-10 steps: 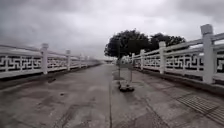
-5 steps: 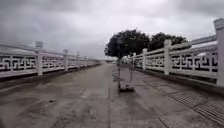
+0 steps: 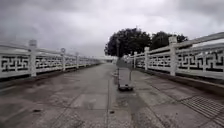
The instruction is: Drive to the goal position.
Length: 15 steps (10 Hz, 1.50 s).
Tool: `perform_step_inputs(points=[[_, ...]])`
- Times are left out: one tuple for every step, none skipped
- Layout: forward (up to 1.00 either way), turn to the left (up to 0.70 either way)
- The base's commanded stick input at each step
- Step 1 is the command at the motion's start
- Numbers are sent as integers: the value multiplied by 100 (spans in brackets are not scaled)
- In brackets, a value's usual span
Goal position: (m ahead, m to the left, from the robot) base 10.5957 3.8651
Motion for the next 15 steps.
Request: perform_step_inputs(points=[[42, 3], [42, 3], [41, 3], [41, 3], [41, 3], [41, 3], [41, 3], [41, 3], [41, 3], [41, 3], [41, 3], [41, 3], [41, 3], [41, 3], [41, 3]])
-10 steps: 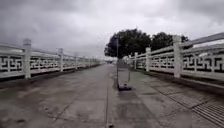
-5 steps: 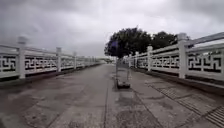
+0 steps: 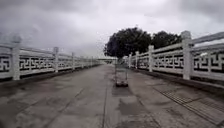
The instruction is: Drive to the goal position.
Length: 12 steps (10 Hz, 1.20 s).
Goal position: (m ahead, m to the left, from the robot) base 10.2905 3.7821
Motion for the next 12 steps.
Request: perform_step_inputs(points=[[41, 3], [41, 3], [41, 3], [41, 3], [41, 3], [41, 3], [41, 3], [41, 3], [41, 3], [41, 3], [41, 3], [41, 3]])
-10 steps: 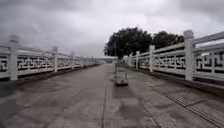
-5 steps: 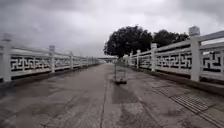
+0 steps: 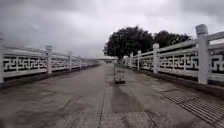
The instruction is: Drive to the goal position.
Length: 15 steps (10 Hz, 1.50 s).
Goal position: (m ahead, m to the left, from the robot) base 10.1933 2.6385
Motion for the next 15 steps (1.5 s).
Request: perform_step_inputs(points=[[41, 3], [41, 3], [41, 3], [41, 3], [41, 3], [41, 3], [41, 3], [45, 3], [45, 3], [45, 3], [45, 3], [45, 15], [45, 27], [45, 27], [45, 27]])
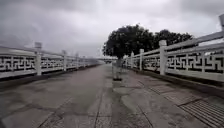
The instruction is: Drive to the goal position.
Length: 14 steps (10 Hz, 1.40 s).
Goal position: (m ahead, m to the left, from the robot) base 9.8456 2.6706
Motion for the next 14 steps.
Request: perform_step_inputs(points=[[45, 27], [45, 15], [45, 3], [45, 3], [45, 3], [45, 3], [45, 3], [45, 3], [45, 3], [45, 3], [45, 3], [45, 3], [45, 3], [45, 3]])
